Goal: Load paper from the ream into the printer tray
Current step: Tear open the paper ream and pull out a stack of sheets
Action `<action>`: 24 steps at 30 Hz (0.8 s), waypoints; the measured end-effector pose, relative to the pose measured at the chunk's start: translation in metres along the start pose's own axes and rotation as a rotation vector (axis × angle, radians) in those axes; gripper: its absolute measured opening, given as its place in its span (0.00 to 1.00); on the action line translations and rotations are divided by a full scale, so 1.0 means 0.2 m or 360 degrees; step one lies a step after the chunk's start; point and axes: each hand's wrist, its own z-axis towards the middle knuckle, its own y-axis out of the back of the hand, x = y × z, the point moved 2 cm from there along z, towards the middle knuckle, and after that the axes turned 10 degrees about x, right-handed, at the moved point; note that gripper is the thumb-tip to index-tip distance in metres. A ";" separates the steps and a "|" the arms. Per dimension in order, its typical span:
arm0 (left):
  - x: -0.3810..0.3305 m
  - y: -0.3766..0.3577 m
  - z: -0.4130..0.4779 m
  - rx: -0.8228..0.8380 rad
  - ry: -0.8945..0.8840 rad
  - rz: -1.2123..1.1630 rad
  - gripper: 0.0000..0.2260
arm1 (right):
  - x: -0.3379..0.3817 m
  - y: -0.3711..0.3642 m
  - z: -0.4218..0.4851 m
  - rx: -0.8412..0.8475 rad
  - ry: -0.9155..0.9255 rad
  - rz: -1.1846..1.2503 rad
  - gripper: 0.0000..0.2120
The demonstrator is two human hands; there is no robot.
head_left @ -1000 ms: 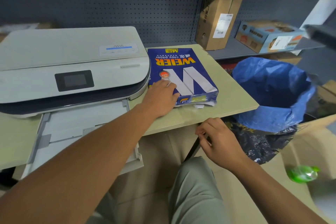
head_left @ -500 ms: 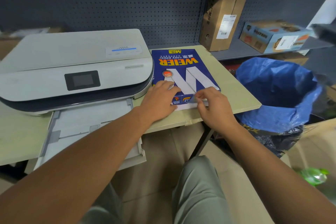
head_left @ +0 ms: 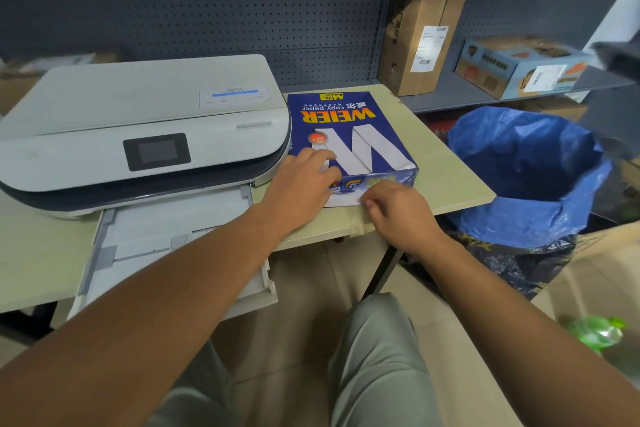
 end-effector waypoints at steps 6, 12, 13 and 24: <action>0.01 0.02 -0.02 -0.0045 0.0006 -0.0021 0.10 | -0.01 -0.02 0.00 -0.0017 0.0007 -0.0029 0.11; 0.02 0.07 0.00 -0.0118 0.0060 -0.0065 0.09 | 0.00 -0.02 0.01 -0.0021 0.0014 -0.0048 0.11; 0.02 0.07 -0.01 -0.0121 0.0079 -0.0093 0.09 | 0.00 -0.02 0.01 -0.0033 0.0007 -0.0048 0.12; 0.03 0.11 -0.02 -0.0248 0.0264 -0.0369 0.03 | 0.05 0.01 0.06 -0.0023 -0.0044 -0.0189 0.20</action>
